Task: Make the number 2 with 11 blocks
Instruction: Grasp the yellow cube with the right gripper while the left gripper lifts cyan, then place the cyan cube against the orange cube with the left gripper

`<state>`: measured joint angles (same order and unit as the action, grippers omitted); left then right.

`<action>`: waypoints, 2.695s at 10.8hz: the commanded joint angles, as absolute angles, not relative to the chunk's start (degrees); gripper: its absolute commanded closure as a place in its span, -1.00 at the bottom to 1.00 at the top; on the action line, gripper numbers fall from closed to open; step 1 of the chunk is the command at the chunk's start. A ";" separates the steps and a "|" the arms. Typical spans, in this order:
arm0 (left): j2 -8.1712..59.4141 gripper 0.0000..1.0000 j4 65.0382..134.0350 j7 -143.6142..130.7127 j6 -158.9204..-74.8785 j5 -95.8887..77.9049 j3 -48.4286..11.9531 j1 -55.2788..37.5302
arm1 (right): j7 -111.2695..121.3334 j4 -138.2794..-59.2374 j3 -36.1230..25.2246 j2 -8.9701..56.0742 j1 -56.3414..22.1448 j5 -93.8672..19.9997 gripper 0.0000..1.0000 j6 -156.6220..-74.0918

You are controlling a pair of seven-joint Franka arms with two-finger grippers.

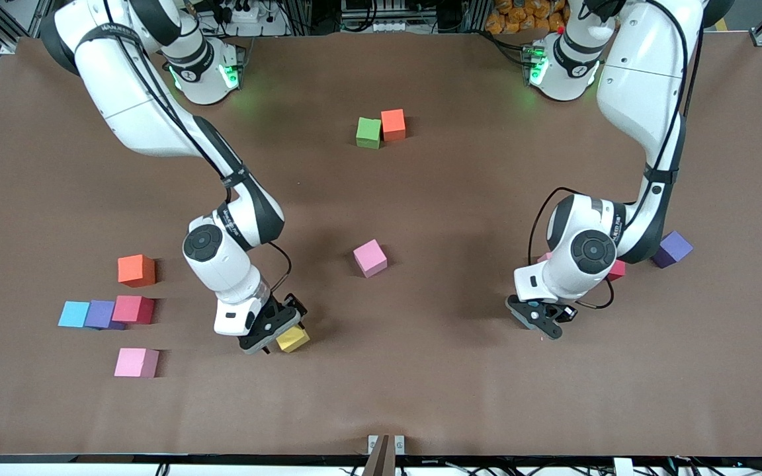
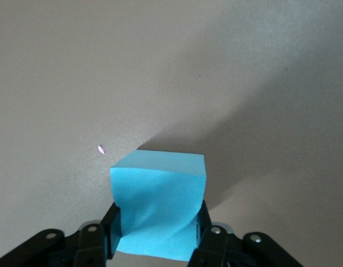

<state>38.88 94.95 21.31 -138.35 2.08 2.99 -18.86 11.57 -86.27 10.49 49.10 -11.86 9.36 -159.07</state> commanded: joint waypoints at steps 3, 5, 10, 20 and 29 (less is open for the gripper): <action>29.11 0.98 100.98 11.98 -135.90 0.97 1.50 -19.51 | 6.26 -85.25 10.81 50.36 -11.95 9.84 -0.91 -159.87; 26.03 0.98 101.07 8.63 -130.11 0.97 0.27 -19.51 | 3.27 -85.25 10.81 50.36 -12.13 9.84 -0.31 -159.87; 20.05 0.99 108.17 4.50 -127.70 1.76 -6.31 -19.51 | 3.16 -85.17 10.81 50.27 -11.87 10.20 0.53 -159.35; 12.32 0.92 130.76 -13.27 -137.81 14.24 -30.39 -19.69 | 2.90 -83.94 11.07 49.75 -11.43 7.75 0.54 -153.47; 10.99 0.92 137.72 -13.45 -146.16 20.04 -37.70 -20.48 | 2.81 -84.02 11.69 41.59 -9.23 4.41 0.56 -133.02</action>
<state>12.77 136.20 -12.48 -145.24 18.69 -36.60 -20.29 3.18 -82.93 10.74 44.96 -9.93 6.21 -137.24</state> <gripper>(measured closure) 0.458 0.463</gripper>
